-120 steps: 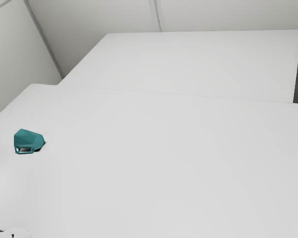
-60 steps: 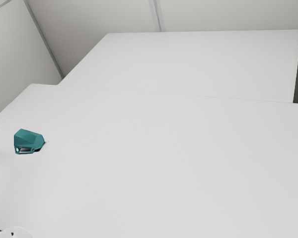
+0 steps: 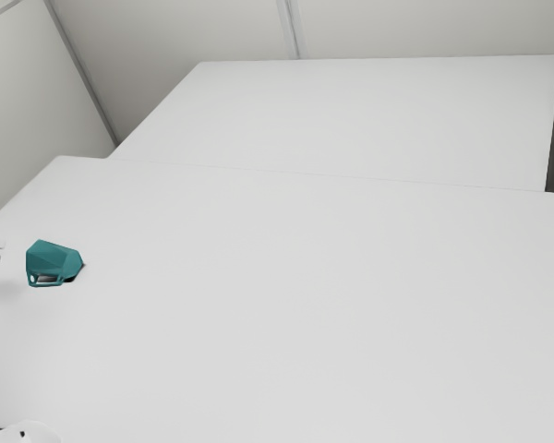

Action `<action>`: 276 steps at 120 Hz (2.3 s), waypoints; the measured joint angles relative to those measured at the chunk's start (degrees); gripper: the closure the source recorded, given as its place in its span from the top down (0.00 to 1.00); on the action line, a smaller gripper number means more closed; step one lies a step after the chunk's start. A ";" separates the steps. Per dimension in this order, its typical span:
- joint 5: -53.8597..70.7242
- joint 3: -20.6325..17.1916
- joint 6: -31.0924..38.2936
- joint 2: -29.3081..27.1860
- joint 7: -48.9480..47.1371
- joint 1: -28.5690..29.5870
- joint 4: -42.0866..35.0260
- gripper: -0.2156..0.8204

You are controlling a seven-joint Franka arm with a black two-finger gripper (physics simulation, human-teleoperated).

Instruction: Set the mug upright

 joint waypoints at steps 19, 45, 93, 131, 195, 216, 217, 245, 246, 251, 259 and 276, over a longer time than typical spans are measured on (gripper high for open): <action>-0.88 -0.07 -0.02 2.13 0.65 -0.16 2.11 0.77; -1.81 -0.12 -0.03 3.62 1.33 -0.46 3.97 0.77; -4.80 -0.41 -1.80 4.54 1.22 -0.49 4.78 0.77; -5.30 -0.94 -3.61 5.51 -0.36 -1.16 4.23 0.77; -5.34 -1.88 -4.08 5.77 -1.67 -2.87 3.89 0.77; -5.38 -1.92 -4.17 5.77 -2.05 -3.12 3.31 0.67; -5.38 -1.92 -4.20 5.77 -2.09 -3.12 3.25 0.67; -5.35 -1.93 -4.66 5.69 -3.24 -3.13 2.83 0.44; -5.35 -1.93 -4.66 5.69 -3.28 -3.13 2.83 0.43; -5.35 -1.93 -4.71 5.69 -3.48 -3.13 2.79 0.39; -5.31 -1.97 -4.77 5.67 -3.78 -3.10 2.75 0.32; -5.23 -2.32 -4.81 5.58 -4.30 -3.05 2.80 0.17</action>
